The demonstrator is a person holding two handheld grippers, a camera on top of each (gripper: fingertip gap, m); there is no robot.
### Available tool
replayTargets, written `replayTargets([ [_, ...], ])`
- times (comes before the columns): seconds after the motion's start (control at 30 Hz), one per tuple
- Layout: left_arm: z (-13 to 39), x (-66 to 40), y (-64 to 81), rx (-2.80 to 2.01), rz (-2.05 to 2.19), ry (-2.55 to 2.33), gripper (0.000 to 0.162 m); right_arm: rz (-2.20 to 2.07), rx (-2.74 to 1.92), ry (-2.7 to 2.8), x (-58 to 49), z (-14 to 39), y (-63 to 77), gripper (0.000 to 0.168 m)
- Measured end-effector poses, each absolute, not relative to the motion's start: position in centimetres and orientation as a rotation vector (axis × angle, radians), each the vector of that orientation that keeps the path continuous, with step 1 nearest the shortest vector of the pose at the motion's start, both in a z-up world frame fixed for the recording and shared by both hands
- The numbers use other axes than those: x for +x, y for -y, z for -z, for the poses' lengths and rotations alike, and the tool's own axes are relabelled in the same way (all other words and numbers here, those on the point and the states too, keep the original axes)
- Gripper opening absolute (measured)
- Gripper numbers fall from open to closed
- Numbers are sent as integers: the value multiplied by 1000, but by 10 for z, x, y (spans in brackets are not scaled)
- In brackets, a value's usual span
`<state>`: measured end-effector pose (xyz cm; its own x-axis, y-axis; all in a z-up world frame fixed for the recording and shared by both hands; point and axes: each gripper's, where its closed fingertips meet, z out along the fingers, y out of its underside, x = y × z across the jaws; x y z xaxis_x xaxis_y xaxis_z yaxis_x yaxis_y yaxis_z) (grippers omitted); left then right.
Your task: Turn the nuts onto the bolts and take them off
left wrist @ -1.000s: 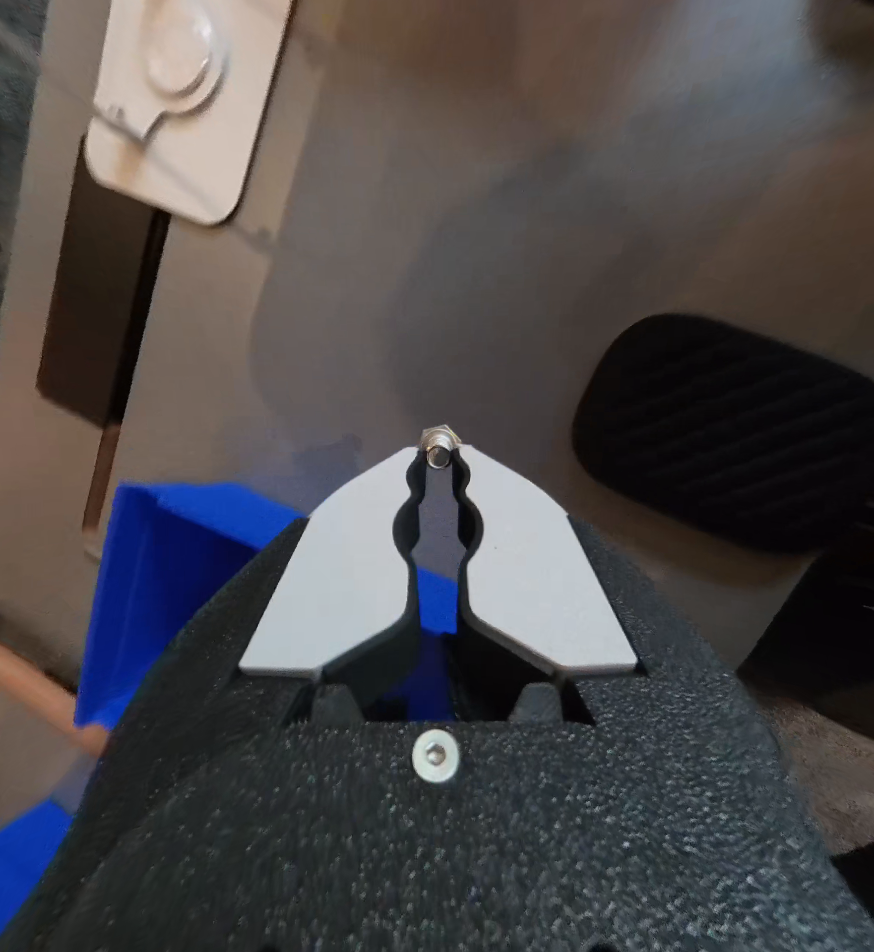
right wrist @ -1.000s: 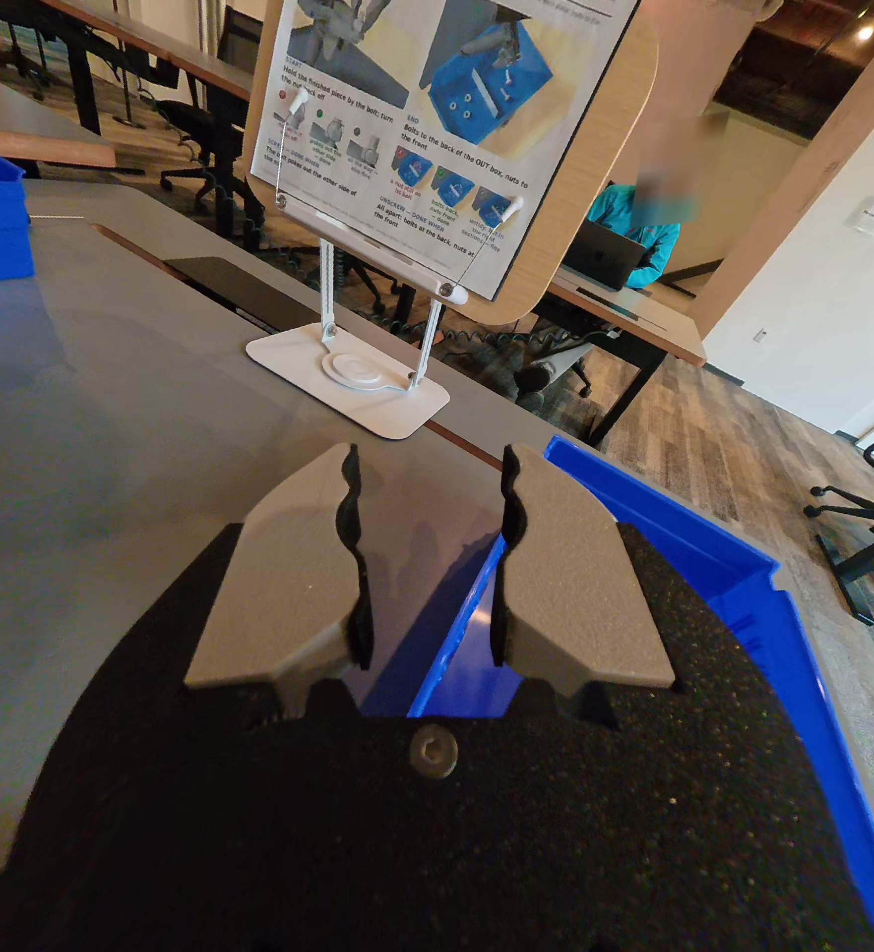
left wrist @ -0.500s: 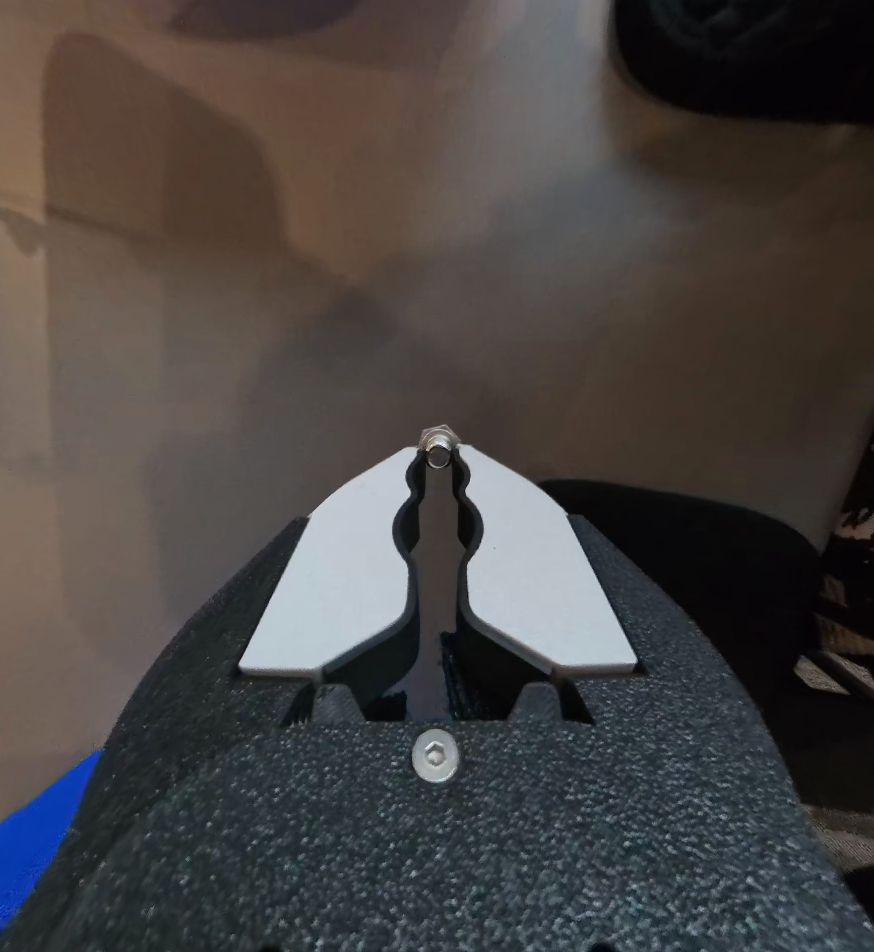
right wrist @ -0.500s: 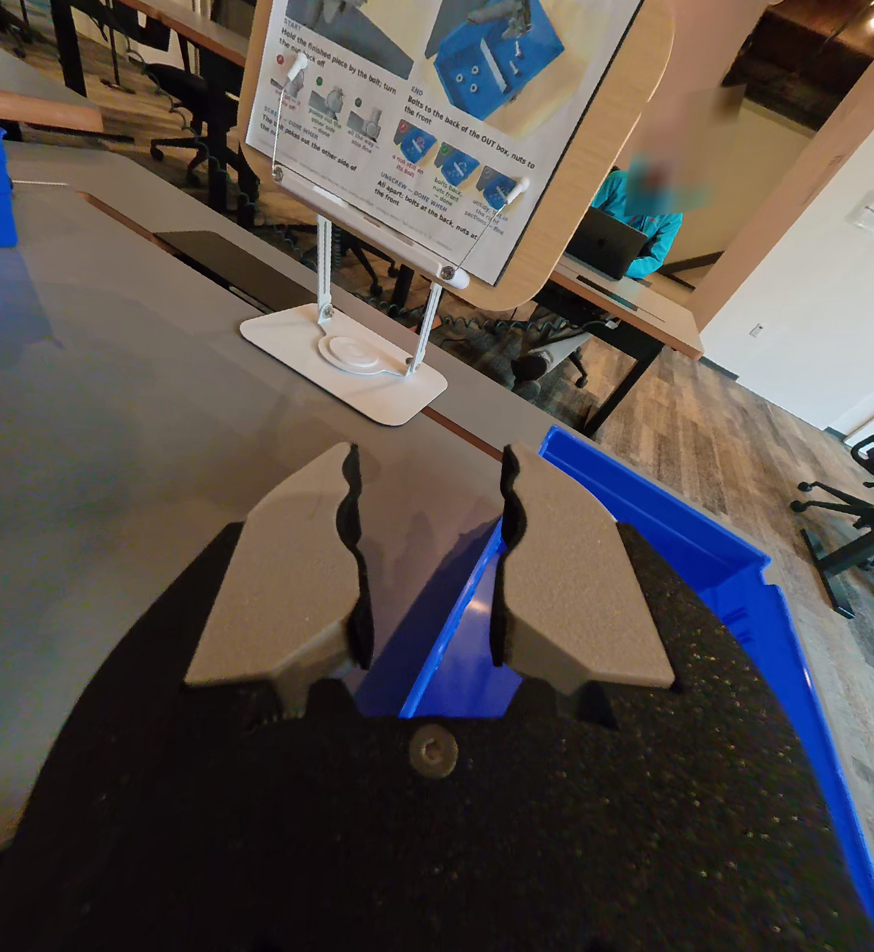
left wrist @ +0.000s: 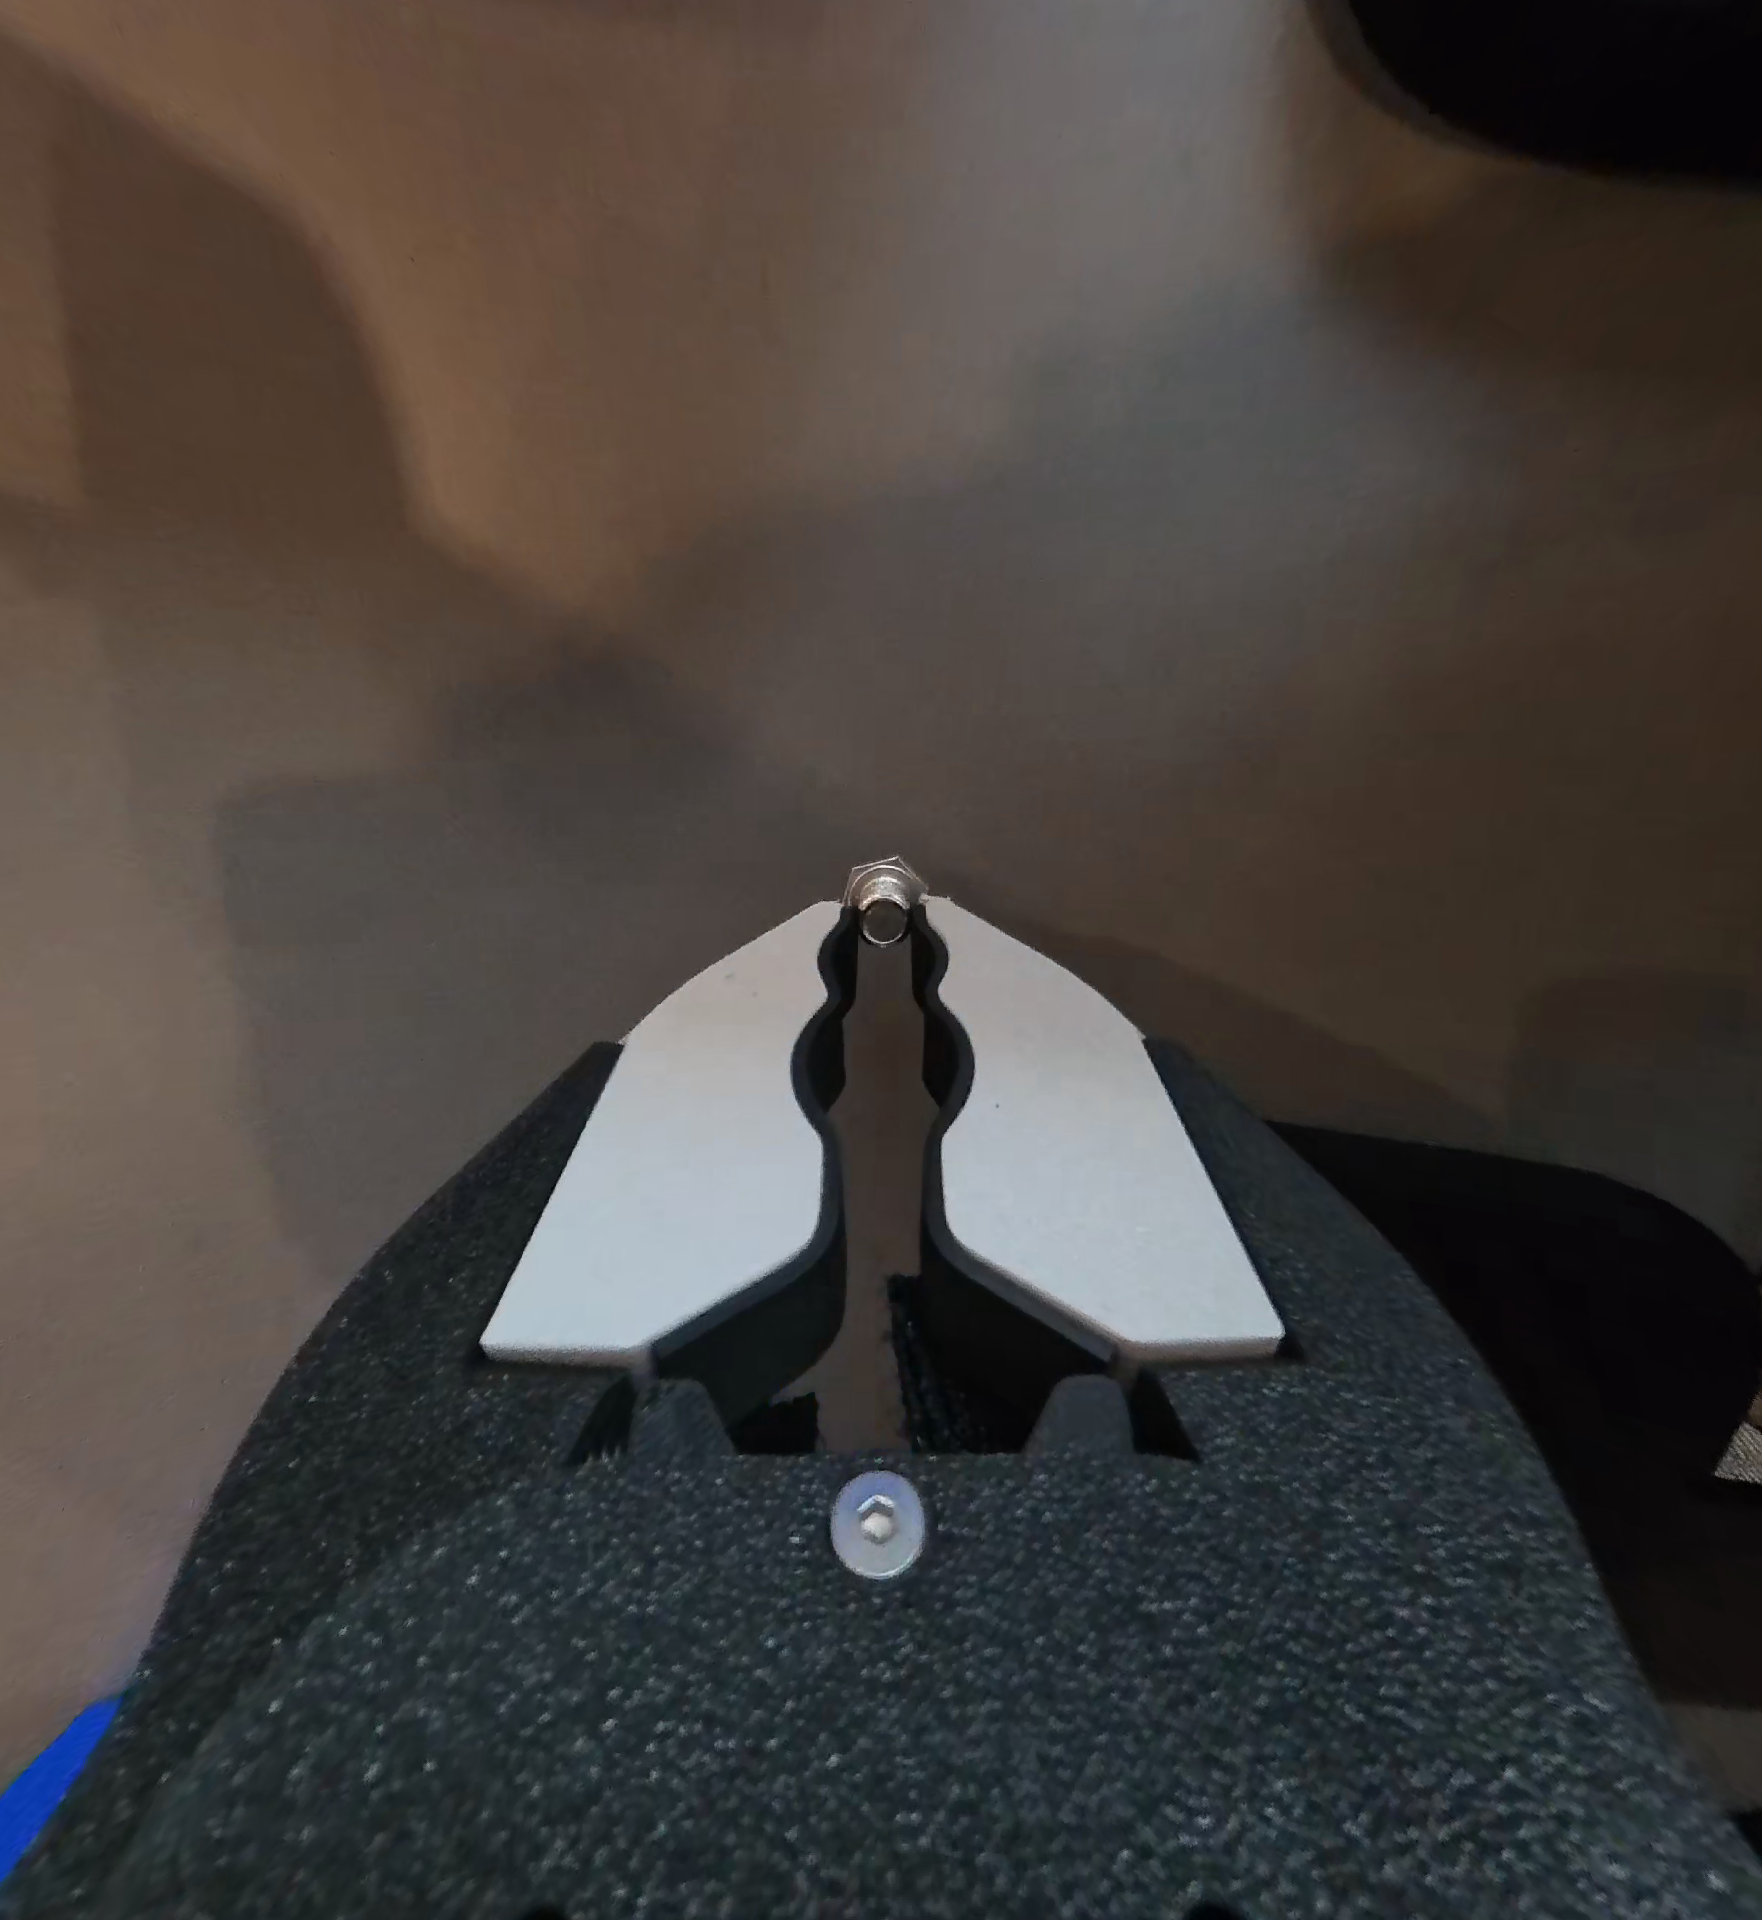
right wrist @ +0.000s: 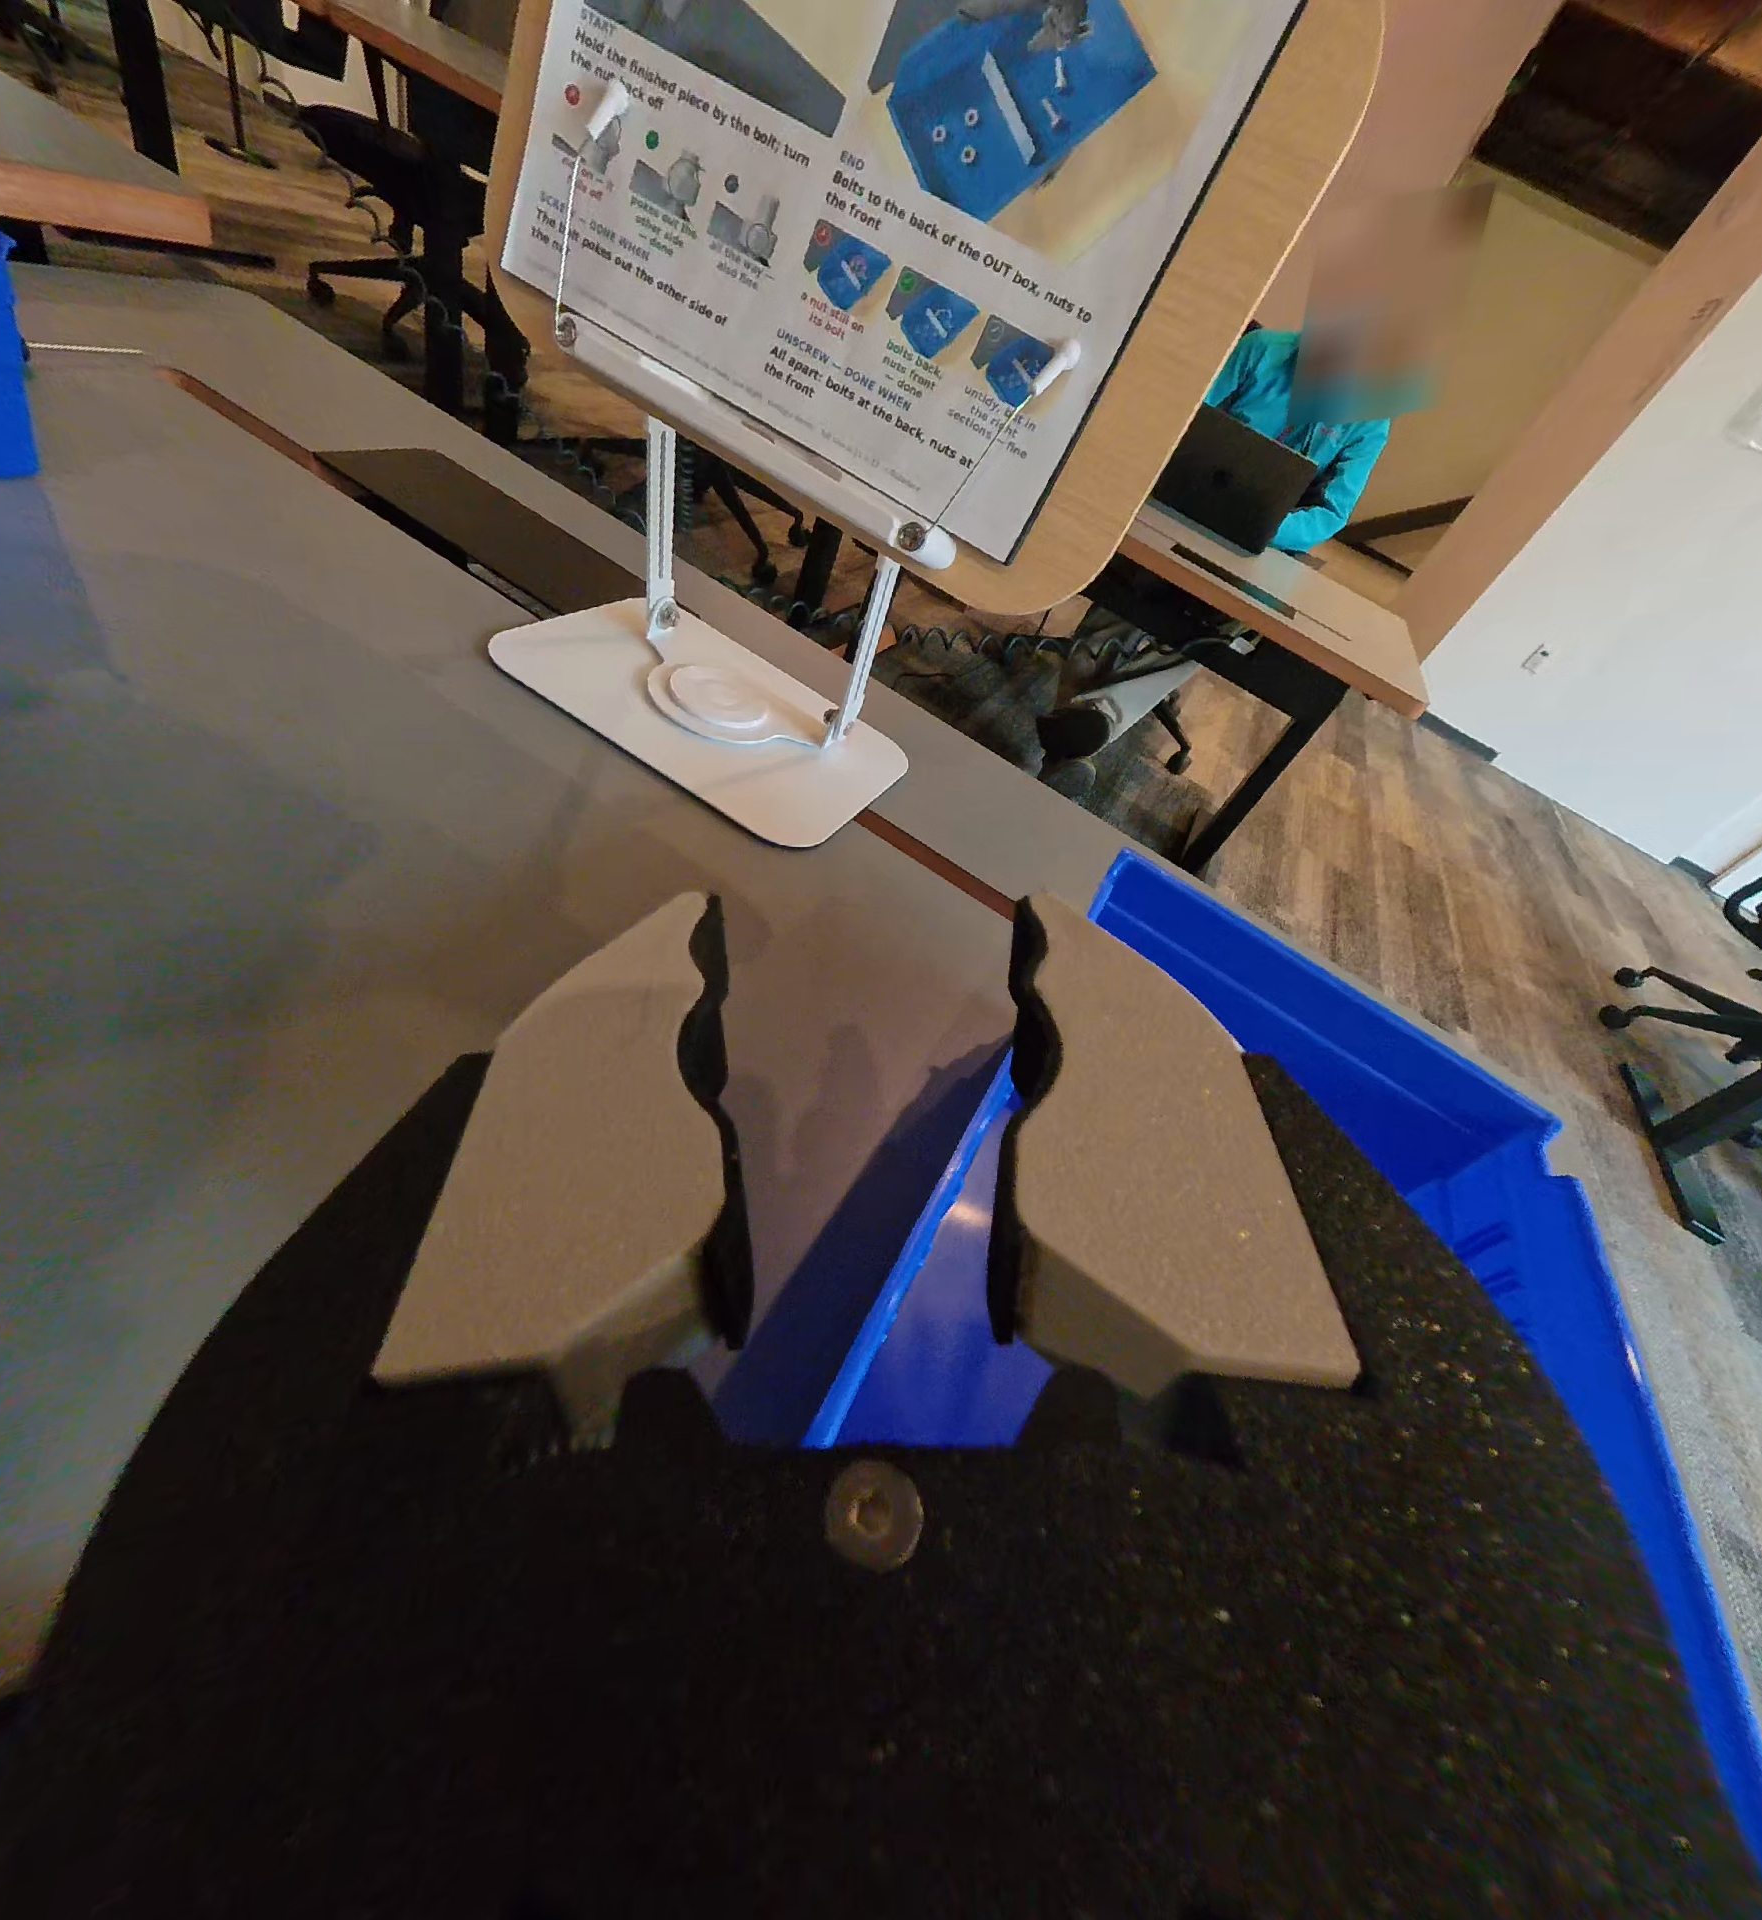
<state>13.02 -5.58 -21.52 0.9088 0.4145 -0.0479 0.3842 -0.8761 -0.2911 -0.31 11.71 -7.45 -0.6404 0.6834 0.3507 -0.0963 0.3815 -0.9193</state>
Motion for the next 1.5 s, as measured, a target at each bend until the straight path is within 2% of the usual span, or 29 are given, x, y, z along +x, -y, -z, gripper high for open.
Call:
replayTargets([
  [0.5,221,130,55,-2769,-129,612,12,-1312,-504,1906,-4,77,-117,52],
  [0.83,195,130,69,-2715,-193,654,61,-1297,-501,1918,-5,80,-117,52],
  [1.07,134,137,114,-2445,-192,790,79,-1278,-481,1930,-4,82,-114,50],
  [1.3,81,133,242,-2352,-392,1058,75,-1222,-444,1956,-4,88,-108,50],
  [1.5,62,134,341,-2329,-456,1242,68,-1268,-415,1962,1,85,-100,49],
])
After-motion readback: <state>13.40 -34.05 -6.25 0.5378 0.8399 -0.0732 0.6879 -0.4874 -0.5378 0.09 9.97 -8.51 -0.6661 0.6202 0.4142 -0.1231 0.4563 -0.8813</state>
